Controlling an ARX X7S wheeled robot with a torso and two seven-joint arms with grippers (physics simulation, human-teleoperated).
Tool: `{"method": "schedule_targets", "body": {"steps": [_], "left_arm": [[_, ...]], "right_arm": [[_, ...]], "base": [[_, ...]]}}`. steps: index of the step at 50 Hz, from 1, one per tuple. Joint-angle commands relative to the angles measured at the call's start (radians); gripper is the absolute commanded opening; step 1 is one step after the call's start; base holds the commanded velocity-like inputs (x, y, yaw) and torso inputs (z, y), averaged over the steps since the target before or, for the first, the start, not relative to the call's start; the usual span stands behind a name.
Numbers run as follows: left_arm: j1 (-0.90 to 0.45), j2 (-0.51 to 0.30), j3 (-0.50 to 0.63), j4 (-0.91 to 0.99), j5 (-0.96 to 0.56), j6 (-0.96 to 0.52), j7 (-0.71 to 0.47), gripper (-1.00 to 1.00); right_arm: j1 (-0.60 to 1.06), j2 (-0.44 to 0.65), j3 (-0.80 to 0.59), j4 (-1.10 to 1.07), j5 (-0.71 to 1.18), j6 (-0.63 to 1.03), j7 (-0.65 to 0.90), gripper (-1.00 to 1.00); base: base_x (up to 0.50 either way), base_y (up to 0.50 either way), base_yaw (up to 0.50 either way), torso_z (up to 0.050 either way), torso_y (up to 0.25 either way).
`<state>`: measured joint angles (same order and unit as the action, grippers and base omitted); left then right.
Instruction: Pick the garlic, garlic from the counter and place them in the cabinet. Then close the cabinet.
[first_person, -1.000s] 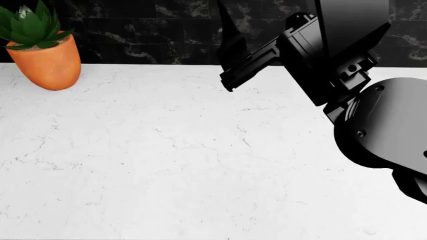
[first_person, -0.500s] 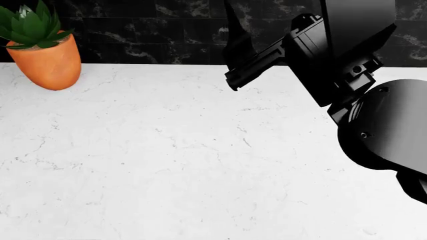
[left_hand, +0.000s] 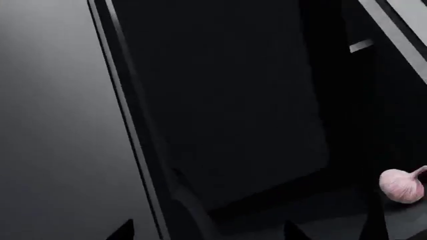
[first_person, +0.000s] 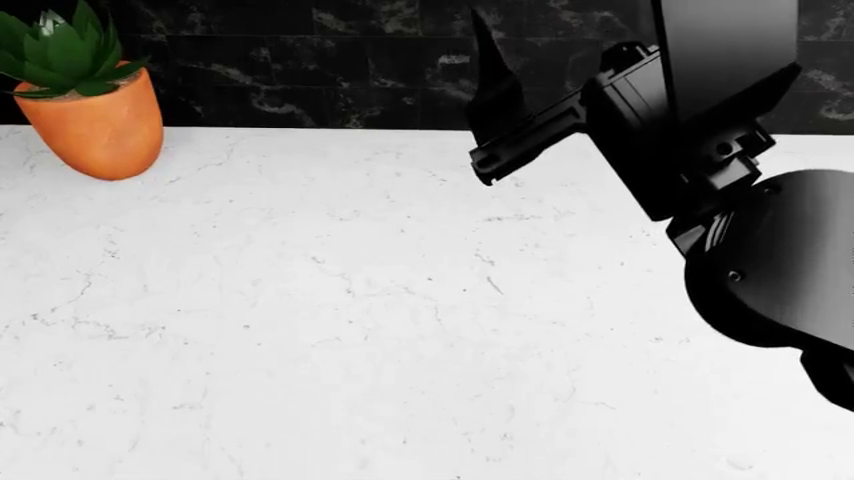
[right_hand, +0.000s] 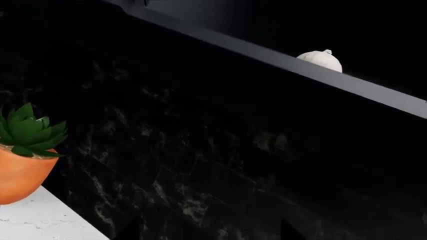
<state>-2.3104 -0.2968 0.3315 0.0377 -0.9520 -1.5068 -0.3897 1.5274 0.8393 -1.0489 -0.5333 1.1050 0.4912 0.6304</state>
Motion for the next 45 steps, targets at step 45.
{"method": "schedule_targets", "body": {"steps": [45], "left_arm": [[-0.045,0.287,0.026,-0.475,0.391,0.043,0.577,1.00]], "right_arm": [[-0.081,0.090,0.017,-0.049,0.000,-0.039,0.041,1.00]], "base": [[0.00,0.00,0.00,0.000,0.000]]}}
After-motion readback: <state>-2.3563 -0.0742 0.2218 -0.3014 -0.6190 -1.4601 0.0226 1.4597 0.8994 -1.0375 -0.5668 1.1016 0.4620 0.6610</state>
